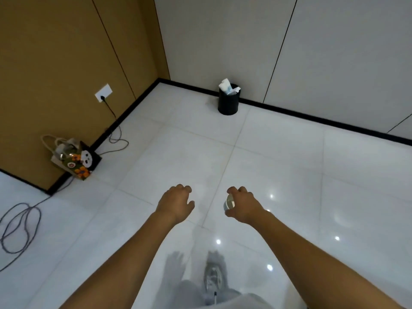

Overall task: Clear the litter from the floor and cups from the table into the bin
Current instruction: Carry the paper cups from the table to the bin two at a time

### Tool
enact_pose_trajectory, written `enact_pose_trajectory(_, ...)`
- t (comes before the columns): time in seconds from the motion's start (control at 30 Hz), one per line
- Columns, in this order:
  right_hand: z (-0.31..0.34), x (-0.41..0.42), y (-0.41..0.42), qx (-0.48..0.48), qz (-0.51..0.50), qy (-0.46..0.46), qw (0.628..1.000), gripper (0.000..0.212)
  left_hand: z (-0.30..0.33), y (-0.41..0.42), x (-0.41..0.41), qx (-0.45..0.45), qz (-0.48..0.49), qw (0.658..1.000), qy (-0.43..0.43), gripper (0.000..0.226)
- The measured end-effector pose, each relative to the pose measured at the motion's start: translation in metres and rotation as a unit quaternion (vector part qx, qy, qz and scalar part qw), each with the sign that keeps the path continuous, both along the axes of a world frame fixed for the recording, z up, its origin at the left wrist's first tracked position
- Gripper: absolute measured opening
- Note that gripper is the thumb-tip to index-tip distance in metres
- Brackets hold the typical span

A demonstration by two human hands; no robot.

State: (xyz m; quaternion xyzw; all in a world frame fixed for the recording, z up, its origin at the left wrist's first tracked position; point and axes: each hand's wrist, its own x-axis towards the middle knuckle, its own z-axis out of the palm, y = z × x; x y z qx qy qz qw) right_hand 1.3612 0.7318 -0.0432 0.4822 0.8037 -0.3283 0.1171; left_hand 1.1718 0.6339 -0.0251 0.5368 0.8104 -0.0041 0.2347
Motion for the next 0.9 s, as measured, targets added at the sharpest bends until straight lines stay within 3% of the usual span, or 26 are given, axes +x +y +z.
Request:
enact_pose_trajectory(0.57,0.0,-0.22,0.372,-0.009,-0.068,-0.01,0.998,0.066,-0.013,0.396,-0.232,-0.01,-0.046,0.999,-0.024,0.045)
enact_pose_trajectory(0.9,-0.016,-0.309,0.578,-0.029,-0.092,-0.028,0.995,0.067,-0.026,0.61,-0.327,-0.011,-0.067,0.997,-0.042,0.042)
